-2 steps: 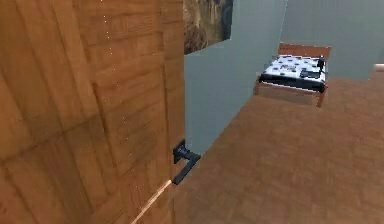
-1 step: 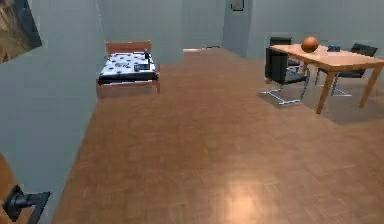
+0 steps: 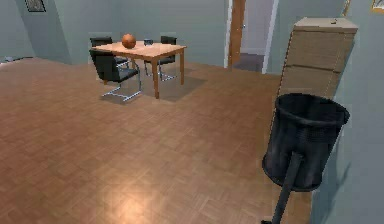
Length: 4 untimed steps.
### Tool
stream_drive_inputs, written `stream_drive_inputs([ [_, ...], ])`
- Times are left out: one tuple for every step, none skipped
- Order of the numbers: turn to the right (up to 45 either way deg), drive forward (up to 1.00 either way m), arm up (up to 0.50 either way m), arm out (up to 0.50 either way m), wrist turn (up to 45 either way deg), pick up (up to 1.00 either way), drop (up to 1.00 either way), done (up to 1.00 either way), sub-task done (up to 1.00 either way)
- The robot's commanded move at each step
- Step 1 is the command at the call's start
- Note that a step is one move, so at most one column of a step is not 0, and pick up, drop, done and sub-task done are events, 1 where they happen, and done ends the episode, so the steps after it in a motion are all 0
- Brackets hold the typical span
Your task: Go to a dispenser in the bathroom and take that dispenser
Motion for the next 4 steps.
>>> stream_drive_inputs([
  [3.0,0.00,0.00,0.00,0.0,0.00,0.00,0.00,0.00],
  [0.0,1.00,0.00,0.00,0.0,0.00,0.00,0.00,0.00],
  [3.0,0.00,0.00,0.00,0.0,0.00,0.00,0.00,0.00],
  [0.0,0.20,0.00,0.00,0.0,0.00,0.00,0.00,0.00],
])
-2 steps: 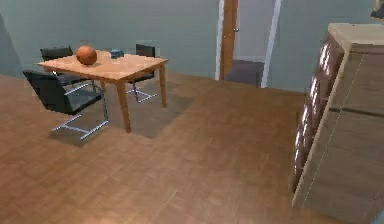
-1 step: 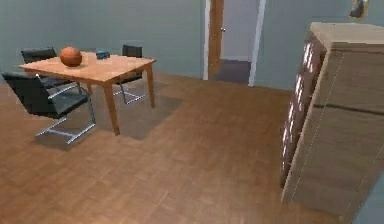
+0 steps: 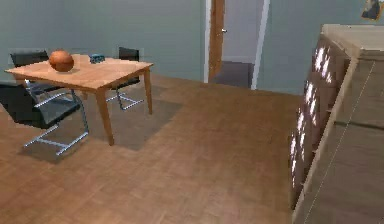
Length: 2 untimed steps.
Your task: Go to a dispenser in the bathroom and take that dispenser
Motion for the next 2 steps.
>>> stream_drive_inputs([
  [12.0,0.00,0.00,0.00,0.0,0.00,0.00,0.00,0.00],
  [0.0,1.00,0.00,0.00,0.0,0.00,0.00,0.00,0.00],
])
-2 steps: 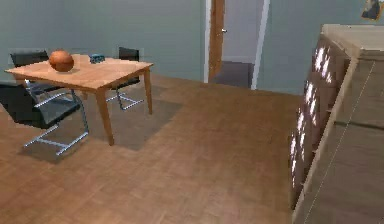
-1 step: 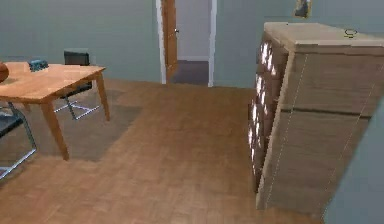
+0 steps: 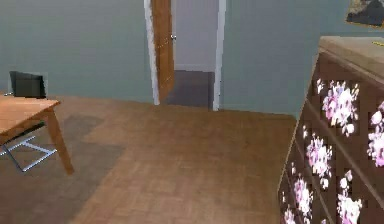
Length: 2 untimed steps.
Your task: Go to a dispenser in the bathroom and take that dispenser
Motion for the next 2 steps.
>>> stream_drive_inputs([
  [0.0,1.00,0.00,0.00,0.0,0.00,0.00,0.00,0.00],
  [0.0,1.00,0.00,0.00,0.0,0.00,0.00,0.00,0.00],
])
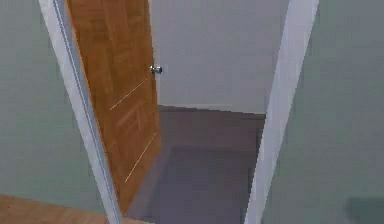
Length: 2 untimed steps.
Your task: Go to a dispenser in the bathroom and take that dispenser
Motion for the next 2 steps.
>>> stream_drive_inputs([
  [0.0,0.70,0.00,0.00,0.0,0.00,0.00,0.00,0.00],
  [3.0,0.00,0.00,0.00,0.0,0.00,0.00,0.00,0.00],
])
